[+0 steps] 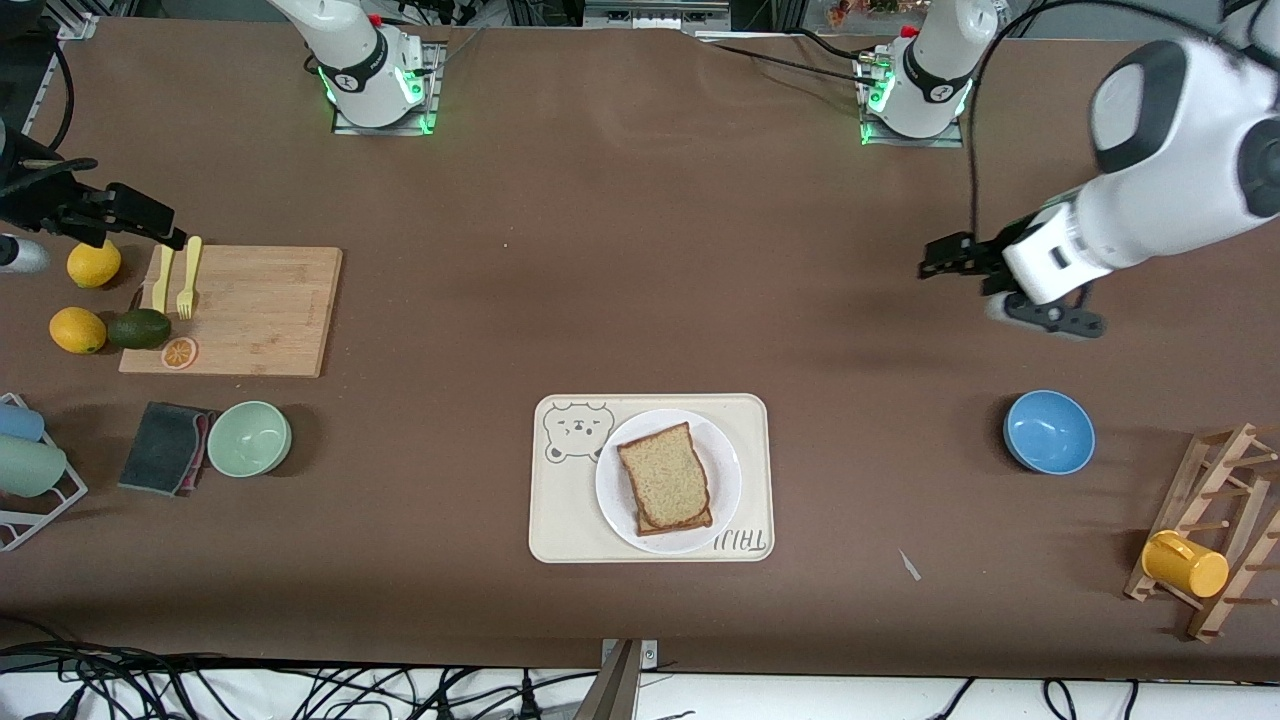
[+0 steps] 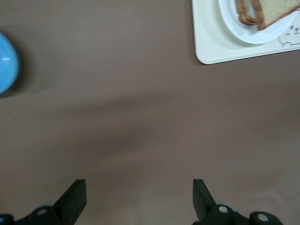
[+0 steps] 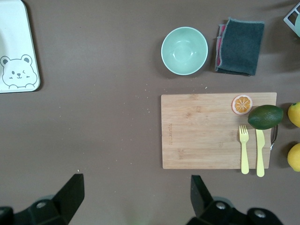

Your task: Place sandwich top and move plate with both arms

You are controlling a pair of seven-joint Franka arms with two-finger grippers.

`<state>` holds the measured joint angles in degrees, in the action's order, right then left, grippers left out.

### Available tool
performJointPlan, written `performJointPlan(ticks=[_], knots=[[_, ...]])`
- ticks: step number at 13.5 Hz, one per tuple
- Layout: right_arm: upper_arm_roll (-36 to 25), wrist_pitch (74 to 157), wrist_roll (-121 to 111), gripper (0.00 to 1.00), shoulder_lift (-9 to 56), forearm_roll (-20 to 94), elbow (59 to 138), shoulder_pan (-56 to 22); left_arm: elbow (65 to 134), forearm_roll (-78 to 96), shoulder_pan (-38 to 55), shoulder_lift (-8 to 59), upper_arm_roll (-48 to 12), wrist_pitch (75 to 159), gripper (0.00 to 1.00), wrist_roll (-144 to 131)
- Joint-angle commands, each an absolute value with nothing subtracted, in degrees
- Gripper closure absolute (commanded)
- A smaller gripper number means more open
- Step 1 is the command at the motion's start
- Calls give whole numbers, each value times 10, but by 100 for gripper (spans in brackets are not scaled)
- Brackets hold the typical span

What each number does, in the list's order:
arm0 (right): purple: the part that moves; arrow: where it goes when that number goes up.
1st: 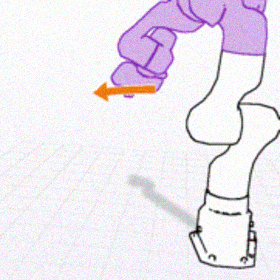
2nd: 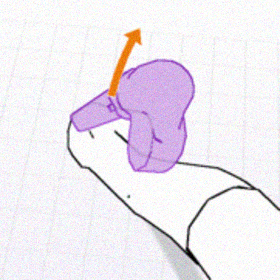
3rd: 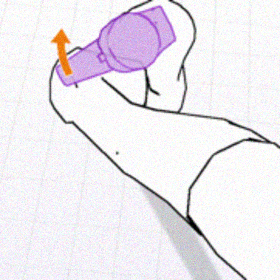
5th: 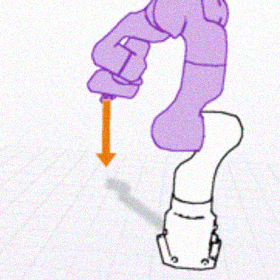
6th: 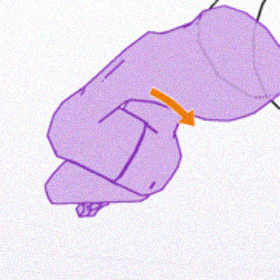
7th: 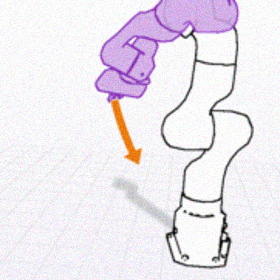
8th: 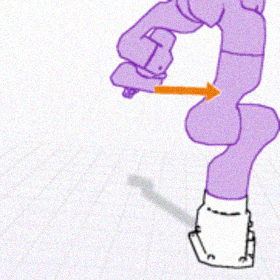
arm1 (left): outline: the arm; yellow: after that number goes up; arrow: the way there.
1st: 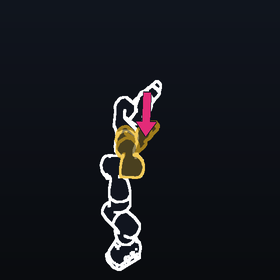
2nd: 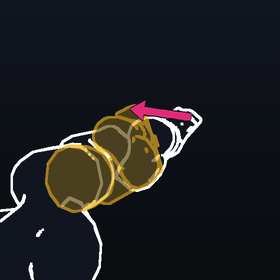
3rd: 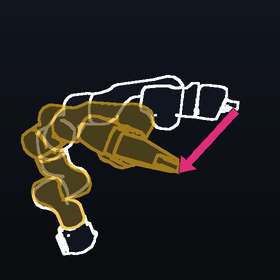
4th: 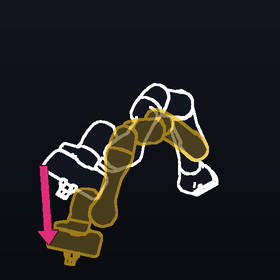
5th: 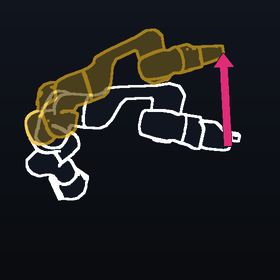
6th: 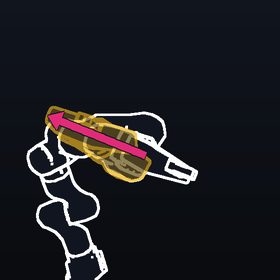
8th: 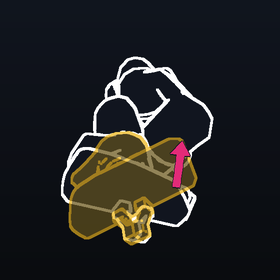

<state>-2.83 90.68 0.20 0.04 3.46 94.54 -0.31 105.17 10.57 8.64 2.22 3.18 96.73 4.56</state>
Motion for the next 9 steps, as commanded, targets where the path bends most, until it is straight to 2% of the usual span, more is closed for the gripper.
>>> performJointPlan(ticks=[1,4,9], knots=[[-30,902,-2,0,-10,36,950,-4,984,30,88,19,24,896,0,-2],[-30,902,-2,0,-10,36,950,-4,940,-2,91,12,26,847,0,-38],[-30,902,-2,0,-10,35,950,-4,880,-64,91,-3,26,825,0,-40]])
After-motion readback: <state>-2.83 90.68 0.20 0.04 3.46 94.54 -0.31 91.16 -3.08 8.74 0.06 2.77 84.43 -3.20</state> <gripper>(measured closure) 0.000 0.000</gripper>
